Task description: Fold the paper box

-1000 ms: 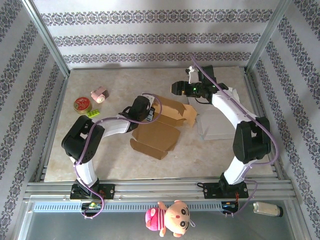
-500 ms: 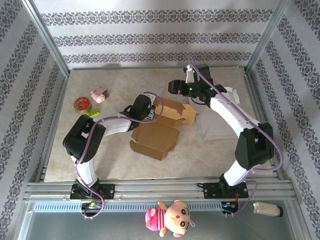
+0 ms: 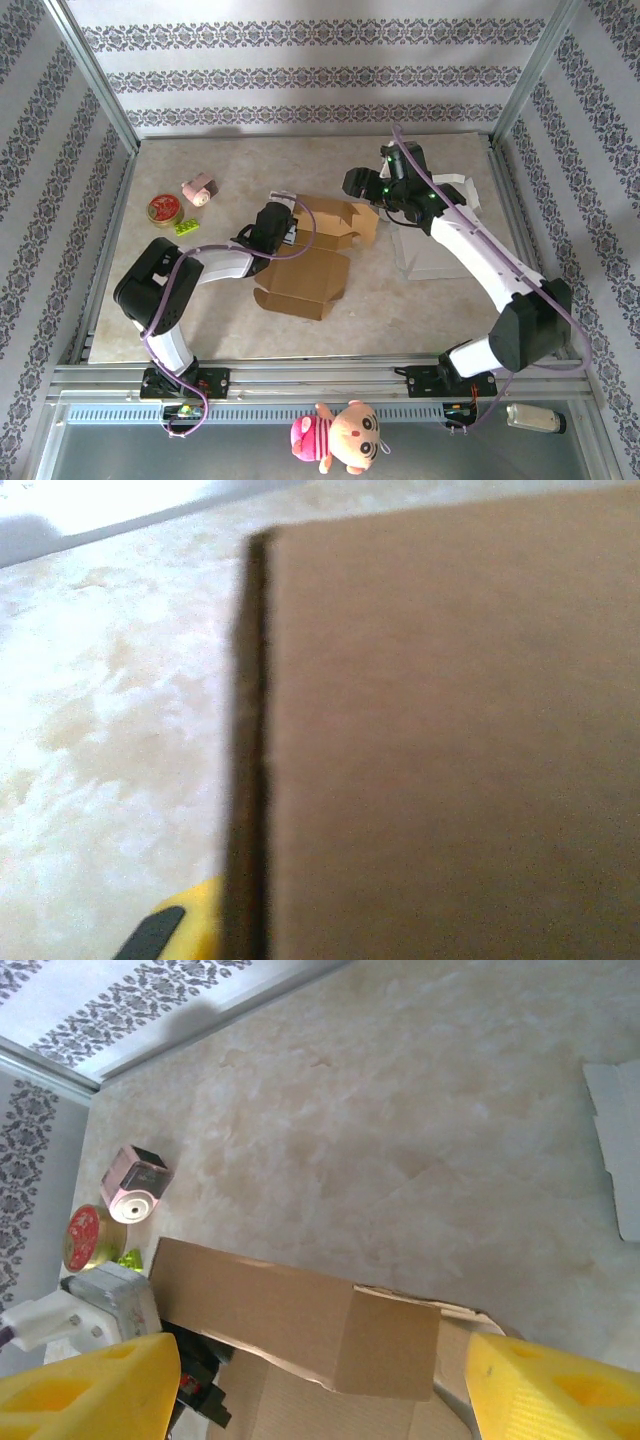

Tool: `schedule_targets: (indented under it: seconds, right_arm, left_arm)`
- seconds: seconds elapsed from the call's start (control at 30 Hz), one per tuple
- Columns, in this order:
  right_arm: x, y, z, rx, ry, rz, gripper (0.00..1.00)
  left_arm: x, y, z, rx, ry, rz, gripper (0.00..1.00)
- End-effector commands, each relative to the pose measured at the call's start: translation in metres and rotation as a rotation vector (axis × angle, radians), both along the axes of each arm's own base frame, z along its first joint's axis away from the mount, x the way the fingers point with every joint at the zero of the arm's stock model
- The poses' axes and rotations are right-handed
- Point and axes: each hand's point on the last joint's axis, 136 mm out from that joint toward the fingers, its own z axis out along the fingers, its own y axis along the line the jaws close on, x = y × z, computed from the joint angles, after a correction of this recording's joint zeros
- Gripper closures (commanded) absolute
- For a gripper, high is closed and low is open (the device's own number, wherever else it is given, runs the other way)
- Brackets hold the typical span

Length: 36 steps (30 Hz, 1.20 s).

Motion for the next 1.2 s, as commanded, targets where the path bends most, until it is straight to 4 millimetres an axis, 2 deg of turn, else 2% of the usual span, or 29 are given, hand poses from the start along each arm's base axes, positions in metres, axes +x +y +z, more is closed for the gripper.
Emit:
schedule_targets:
  seconds: [0.0,0.13,0.27,0.5,0.63,0.73,0.8,0.87,0.93,1.03,1.17]
  right_arm:
    - [-0.008,-0.009,-0.001,-0.029,0.041,-0.079,0.25]
    - [-0.004,-0.002,0.009,-0.054,-0.01,-0.056,0.25]
    - [-0.001,0.009,0.011,-0.046,-0.014,-0.016,0.25]
    - [-0.003,0.034,0.011,-0.016,0.006,0.08,0.25]
    - [-0.006,0.047,0.005,-0.012,0.047,0.147,0.26]
    - [-0.007,0.052,-0.004,0.006,0.088,0.152,0.26]
    - [-0.005,0.055,-0.011,0.012,0.11,0.143,0.26]
    - [-0.003,0.06,-0.017,0.024,0.131,0.145,0.26]
    - [0.001,0.064,-0.024,0.038,0.154,0.139,0.26]
    - [0.008,0.07,-0.032,0.063,0.171,0.124,0.25]
    - [0.018,0.074,-0.046,0.101,0.209,0.085,0.24]
  left_arm:
    - [0.003,0.018,0.023,-0.009,-0.094,0.118,1.0]
    - [-0.004,0.027,0.025,-0.052,-0.116,0.182,1.0]
    - [-0.018,0.019,0.034,-0.161,-0.15,0.169,0.67]
    - [-0.05,0.008,0.049,-0.258,-0.09,0.109,0.48]
    - [-0.078,0.015,0.084,-0.367,-0.065,0.126,0.37]
    - [-0.097,0.041,0.116,-0.468,-0.032,0.245,0.29]
    - [-0.103,0.059,0.129,-0.528,0.033,0.325,0.27]
    - [-0.102,0.073,0.127,-0.605,0.175,0.389,0.26]
    - [-0.095,0.071,0.12,-0.705,0.333,0.377,0.26]
    - [-0.078,0.053,0.115,-0.803,0.481,0.289,0.25]
    - [-0.05,0.029,0.11,-0.844,0.525,0.192,0.2]
